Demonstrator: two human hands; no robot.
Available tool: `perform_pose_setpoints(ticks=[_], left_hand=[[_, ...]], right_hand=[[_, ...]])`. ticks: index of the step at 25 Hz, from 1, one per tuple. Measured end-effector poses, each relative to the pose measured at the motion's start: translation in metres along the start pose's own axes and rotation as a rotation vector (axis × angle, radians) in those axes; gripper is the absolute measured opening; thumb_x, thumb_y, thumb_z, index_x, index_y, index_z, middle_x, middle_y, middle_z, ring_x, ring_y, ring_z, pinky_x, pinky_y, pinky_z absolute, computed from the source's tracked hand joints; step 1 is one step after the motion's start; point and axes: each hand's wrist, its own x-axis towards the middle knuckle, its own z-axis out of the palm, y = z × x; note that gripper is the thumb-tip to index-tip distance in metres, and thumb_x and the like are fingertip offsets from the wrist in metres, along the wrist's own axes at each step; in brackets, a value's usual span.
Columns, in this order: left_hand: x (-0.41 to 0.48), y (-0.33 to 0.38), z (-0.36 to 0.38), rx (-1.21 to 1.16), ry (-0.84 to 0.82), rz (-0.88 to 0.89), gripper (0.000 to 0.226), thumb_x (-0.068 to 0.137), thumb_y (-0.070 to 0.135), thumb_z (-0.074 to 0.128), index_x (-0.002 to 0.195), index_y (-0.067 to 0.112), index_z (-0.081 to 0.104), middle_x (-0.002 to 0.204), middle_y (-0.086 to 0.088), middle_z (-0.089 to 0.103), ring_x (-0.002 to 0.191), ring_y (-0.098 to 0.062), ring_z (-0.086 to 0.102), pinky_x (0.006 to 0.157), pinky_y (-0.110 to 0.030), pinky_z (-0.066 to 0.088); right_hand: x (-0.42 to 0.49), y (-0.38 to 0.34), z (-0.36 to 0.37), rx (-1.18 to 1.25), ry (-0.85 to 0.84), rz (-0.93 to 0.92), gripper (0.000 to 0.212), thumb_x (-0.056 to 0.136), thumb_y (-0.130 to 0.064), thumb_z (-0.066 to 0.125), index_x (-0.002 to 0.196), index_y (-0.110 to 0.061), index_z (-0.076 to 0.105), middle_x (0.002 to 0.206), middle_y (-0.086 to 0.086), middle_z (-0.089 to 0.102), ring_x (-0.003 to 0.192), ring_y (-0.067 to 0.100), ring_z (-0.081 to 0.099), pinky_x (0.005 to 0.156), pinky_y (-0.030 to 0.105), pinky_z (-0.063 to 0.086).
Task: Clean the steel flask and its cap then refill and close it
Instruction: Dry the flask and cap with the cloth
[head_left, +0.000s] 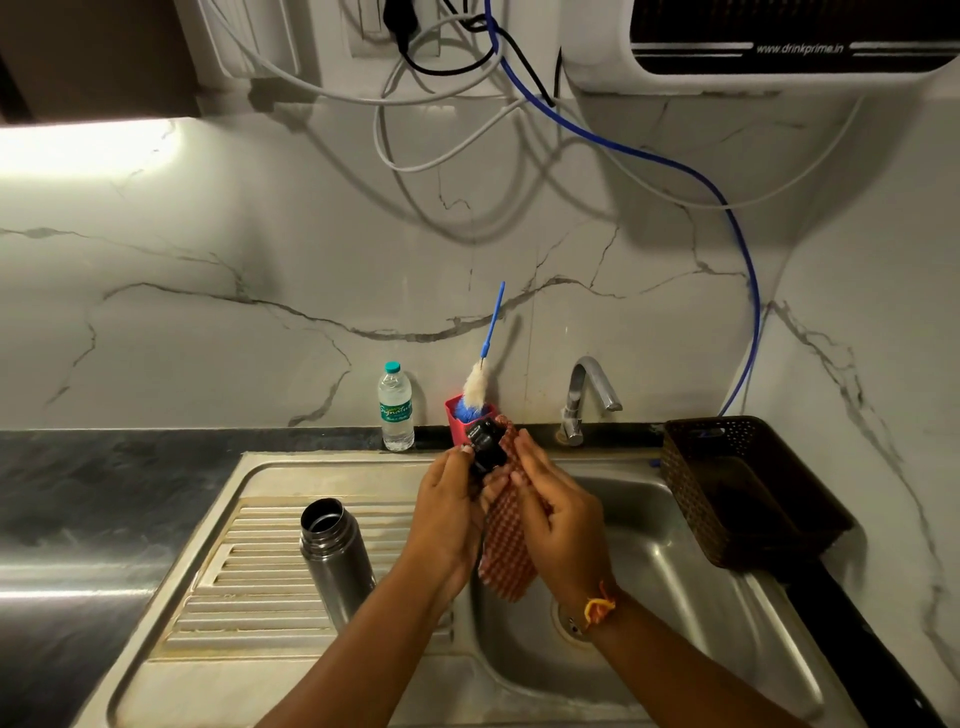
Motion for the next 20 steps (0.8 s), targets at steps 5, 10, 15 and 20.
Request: perform_pose_setpoints(ticks=[5,10,15,20], left_hand=[[0.002,-0.004,-0.007,0.467,-0.037,0.149,0.03,0.11,0.022,0.031,0.123,0.018,0.058,0.113,-0.012,0.069,0.09,-0.016,0.066,0.071,-0.02,0.056],[0.002,0.005,-0.01,0.622,-0.068,0.201,0.033,0.111,0.02,0.025,0.128,0.01,0.051,0.106,-0.006,0.062,0.087,-0.011,0.058,0.058,-0.011,0.049],[0.009,0.009,-0.023,0.782,-0.134,0.085,0.033,0.111,0.032,0.025,0.118,0.018,0.055,0.097,-0.011,0.061,0.079,-0.016,0.053,0.063,-0.019,0.047],[0.013,0.007,-0.033,0.831,-0.176,-0.02,0.033,0.11,0.034,0.029,0.102,0.017,0.057,0.077,-0.006,0.057,0.063,-0.011,0.048,0.056,-0.022,0.041]], right_hand=[[0.016,-0.017,-0.012,0.377,-0.037,0.605,0.029,0.101,-0.028,0.051,0.127,-0.027,0.062,0.114,-0.01,0.07,0.105,0.006,0.065,0.095,0.035,0.055],[0.033,-0.021,-0.025,0.689,-0.209,0.874,0.023,0.1,-0.018,0.051,0.116,-0.016,0.069,0.104,0.005,0.075,0.099,0.025,0.071,0.094,0.049,0.054],[0.059,-0.014,-0.043,0.424,-0.482,0.723,0.022,0.099,-0.017,0.053,0.111,-0.021,0.072,0.104,0.0,0.074,0.101,0.022,0.069,0.094,0.045,0.055],[0.067,-0.018,-0.044,0.079,-0.635,0.407,0.022,0.099,-0.02,0.055,0.112,-0.027,0.071,0.112,-0.011,0.069,0.109,0.009,0.061,0.096,0.03,0.048]])
